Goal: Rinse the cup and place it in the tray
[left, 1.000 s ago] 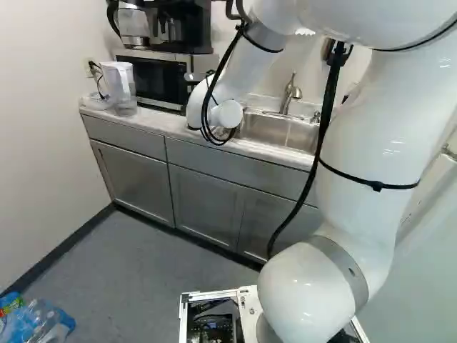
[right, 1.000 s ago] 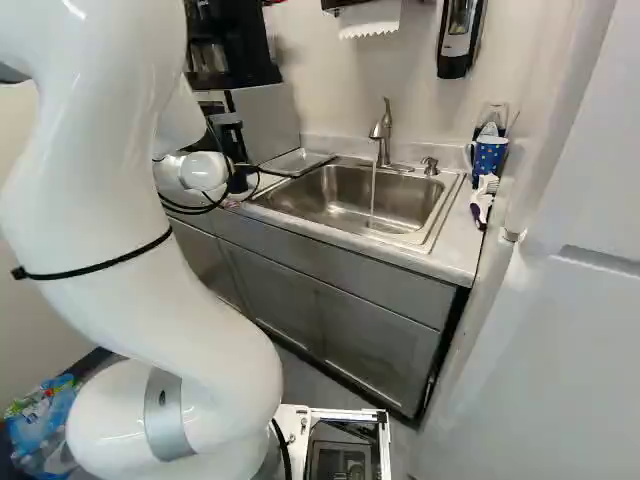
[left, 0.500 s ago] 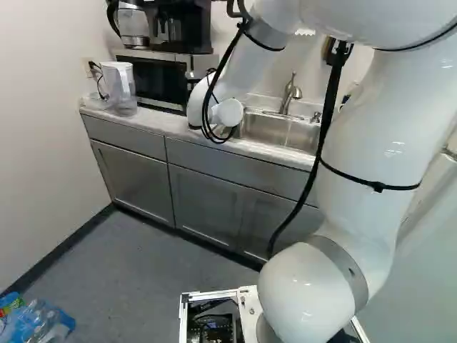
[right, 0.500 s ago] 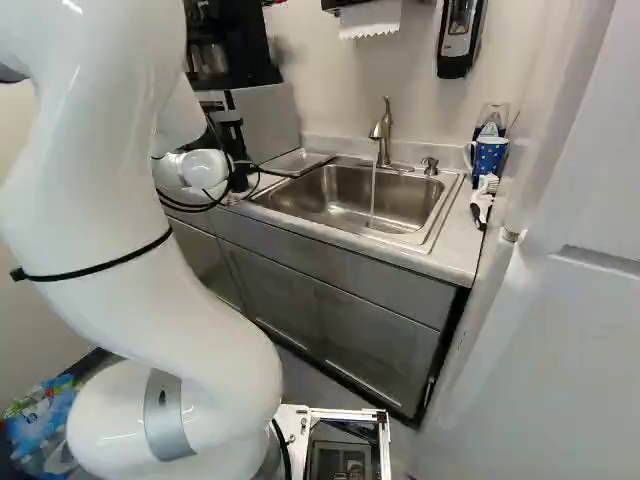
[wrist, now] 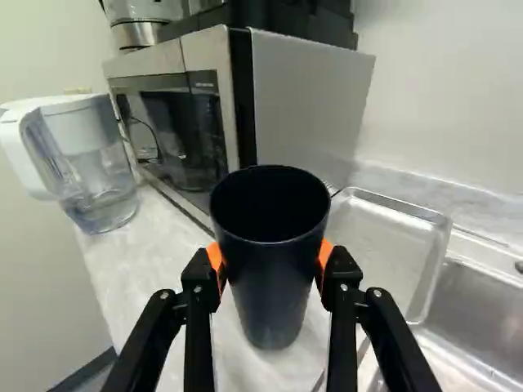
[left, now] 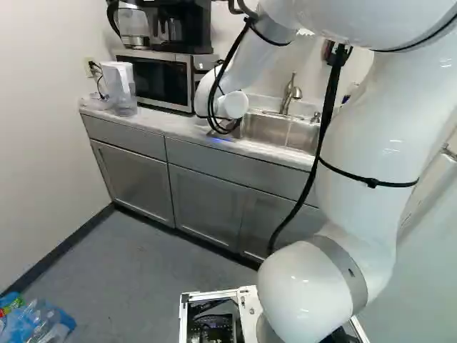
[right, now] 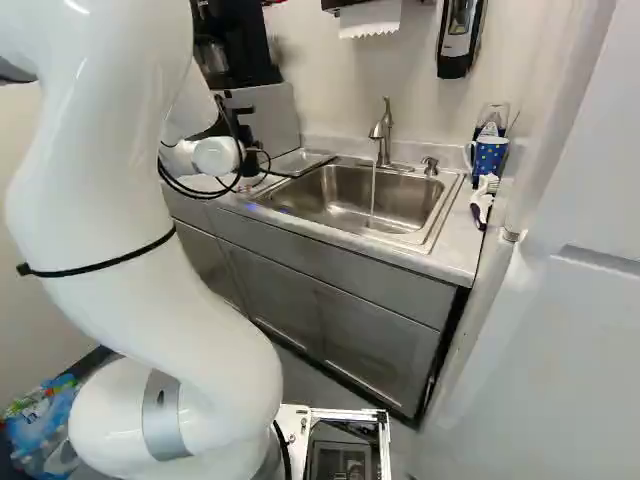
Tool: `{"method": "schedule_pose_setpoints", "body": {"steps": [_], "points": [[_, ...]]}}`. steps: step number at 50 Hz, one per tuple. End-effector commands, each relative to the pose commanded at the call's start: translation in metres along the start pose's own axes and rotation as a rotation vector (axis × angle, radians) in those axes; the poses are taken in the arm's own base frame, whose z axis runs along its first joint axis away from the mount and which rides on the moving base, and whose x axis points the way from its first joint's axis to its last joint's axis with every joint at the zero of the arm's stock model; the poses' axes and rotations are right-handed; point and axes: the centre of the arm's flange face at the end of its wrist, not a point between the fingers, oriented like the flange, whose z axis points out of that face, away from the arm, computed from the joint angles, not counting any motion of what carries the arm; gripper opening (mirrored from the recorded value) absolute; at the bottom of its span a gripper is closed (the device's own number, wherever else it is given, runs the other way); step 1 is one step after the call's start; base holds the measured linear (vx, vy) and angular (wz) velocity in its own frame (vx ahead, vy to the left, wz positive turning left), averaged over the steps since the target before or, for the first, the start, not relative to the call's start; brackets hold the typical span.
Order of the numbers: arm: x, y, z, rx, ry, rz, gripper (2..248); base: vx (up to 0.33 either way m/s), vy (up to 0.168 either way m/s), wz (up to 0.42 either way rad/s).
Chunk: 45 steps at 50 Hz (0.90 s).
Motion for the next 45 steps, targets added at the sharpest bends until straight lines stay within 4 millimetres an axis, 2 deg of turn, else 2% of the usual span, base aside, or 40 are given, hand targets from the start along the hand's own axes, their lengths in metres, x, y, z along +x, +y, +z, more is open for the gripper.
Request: {"method": "schedule_pose_setpoints", "body": {"steps": [24, 45], "points": [[0.026, 0.037, -0.007, -0.067, 0.05, 0.009, 124, 0.0, 0.0, 0.0], [0.024, 0.068, -0.016, -0.124, 0.049, 0.017, 124, 0.0, 0.0, 0.0]]}}
